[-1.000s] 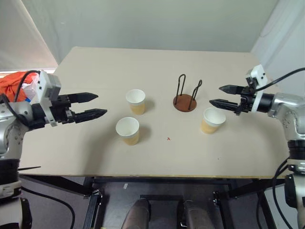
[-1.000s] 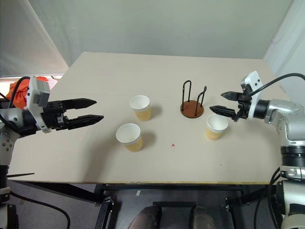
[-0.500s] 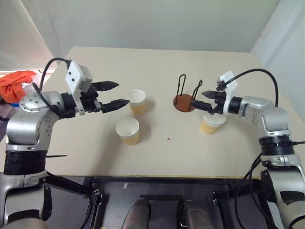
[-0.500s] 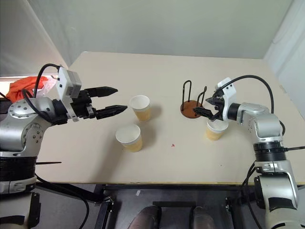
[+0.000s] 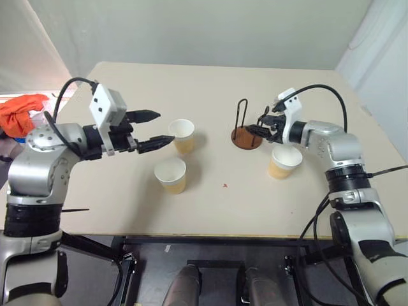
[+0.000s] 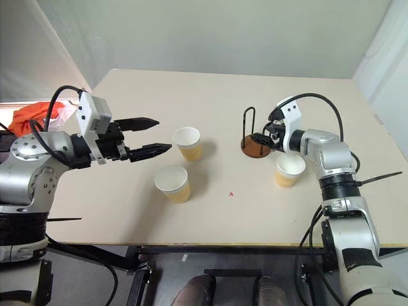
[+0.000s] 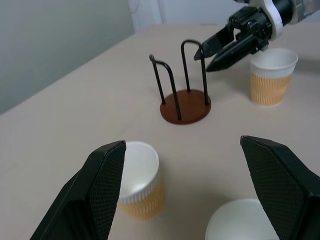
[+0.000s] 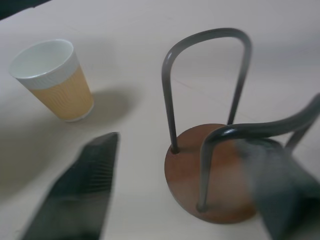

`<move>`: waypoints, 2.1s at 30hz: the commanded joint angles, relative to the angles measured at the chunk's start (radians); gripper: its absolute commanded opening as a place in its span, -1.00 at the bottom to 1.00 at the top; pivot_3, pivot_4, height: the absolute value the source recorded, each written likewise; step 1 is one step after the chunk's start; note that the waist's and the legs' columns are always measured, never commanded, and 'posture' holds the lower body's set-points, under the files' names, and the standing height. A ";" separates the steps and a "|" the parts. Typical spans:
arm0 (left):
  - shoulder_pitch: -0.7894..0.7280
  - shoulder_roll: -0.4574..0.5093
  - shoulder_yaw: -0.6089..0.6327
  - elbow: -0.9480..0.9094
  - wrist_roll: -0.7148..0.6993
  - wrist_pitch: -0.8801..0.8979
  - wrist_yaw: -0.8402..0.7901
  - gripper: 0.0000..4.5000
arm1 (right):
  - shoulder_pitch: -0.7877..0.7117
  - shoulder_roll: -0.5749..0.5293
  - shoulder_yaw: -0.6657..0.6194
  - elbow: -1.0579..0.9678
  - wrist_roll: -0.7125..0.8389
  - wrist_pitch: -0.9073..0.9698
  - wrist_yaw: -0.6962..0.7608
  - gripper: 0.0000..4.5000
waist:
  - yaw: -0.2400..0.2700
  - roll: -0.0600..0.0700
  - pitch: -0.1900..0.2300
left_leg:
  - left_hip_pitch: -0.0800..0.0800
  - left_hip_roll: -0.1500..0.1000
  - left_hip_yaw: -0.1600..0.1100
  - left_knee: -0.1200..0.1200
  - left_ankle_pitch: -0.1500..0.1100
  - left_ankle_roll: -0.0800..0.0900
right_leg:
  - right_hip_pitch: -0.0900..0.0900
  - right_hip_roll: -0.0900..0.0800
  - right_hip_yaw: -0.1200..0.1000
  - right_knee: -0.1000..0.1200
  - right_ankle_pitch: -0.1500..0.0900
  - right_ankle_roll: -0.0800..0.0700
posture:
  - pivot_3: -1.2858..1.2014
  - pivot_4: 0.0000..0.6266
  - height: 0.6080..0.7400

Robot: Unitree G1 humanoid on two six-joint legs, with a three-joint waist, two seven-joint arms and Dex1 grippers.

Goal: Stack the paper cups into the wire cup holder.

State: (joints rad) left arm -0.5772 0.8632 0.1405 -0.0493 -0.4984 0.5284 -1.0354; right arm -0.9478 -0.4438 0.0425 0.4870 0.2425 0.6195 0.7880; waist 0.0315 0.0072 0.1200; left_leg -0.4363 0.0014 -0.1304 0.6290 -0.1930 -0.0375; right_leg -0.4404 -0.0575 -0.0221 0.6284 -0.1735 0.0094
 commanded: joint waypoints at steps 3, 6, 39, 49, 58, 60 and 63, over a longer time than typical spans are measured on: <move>0.020 0.026 0.049 -0.061 -0.014 0.009 0.019 0.79 | -0.005 -0.004 -0.012 -0.033 0.001 -0.012 0.009 -0.25 | 0.000 0.000 0.000 | 0.000 0.000 0.000 0.000 0.000 0.000 | 0.000 0.000 0.000 0.000 0.000 0.000 | 0.03 -0.52 1.00; 0.020 0.029 0.048 -0.059 -0.014 0.009 0.022 0.79 | -0.003 -0.006 -0.012 -0.035 0.001 -0.008 0.011 -0.70 | 0.000 0.000 0.000 | 0.000 0.000 0.000 0.000 -0.001 -0.001 | 0.000 0.000 0.000 0.000 0.000 0.000 | 0.03 -0.52 1.00; 0.075 0.168 0.007 -0.213 -0.179 0.173 -0.223 0.79 | 0.323 -0.223 0.196 -0.674 0.161 0.131 0.345 -0.87 | -0.008 -0.001 -0.001 | 0.001 0.000 0.000 0.000 0.005 -0.010 | 0.002 0.002 0.001 -0.001 0.001 -0.002 | 0.03 -0.52 1.00; 0.063 0.169 0.003 -0.197 -0.167 0.154 -0.231 0.79 | 0.285 -0.435 0.187 -0.699 0.048 0.031 0.418 0.51 | 0.004 -0.001 -0.001 | -0.002 0.000 -0.001 0.000 0.004 -0.004 | 0.002 0.001 0.001 -0.002 -0.001 -0.001 | 0.03 -0.52 1.00; -0.004 0.116 -0.042 -0.137 -0.156 0.121 -0.239 0.79 | 0.237 -0.584 0.082 -0.562 0.051 -0.051 0.497 0.81 | -0.002 -0.003 -0.002 | 0.000 0.001 0.000 0.000 0.001 -0.005 | 0.002 0.002 0.001 -0.002 -0.002 0.002 | 0.03 -0.52 1.00; -0.019 0.108 -0.057 -0.129 -0.149 0.116 -0.241 0.79 | 0.239 -0.556 0.123 -0.492 0.011 -0.086 0.494 0.81 | -0.003 -0.003 -0.002 | 0.001 0.001 0.000 0.000 0.002 -0.004 | 0.003 0.002 0.002 -0.002 -0.002 0.002 | 0.03 -0.52 1.00; -0.036 0.105 -0.065 -0.112 -0.137 0.107 -0.246 0.79 | 0.236 -0.517 0.172 -0.410 -0.051 -0.137 0.486 0.81 | -0.004 -0.002 -0.001 | 0.001 0.001 0.000 0.000 0.006 0.001 | 0.003 0.002 0.002 -0.002 -0.002 0.002 | 0.03 -0.52 1.00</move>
State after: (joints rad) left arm -0.5852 0.9621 0.0617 -0.1593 -0.6409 0.6560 -1.2700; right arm -0.6973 -0.9622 0.2078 0.0559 0.2264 0.5191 1.2844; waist 0.0280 0.0048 0.1187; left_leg -0.4356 0.0024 -0.1304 0.6293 -0.1868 -0.0364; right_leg -0.4375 -0.0557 -0.0202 0.6267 -0.1753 0.0116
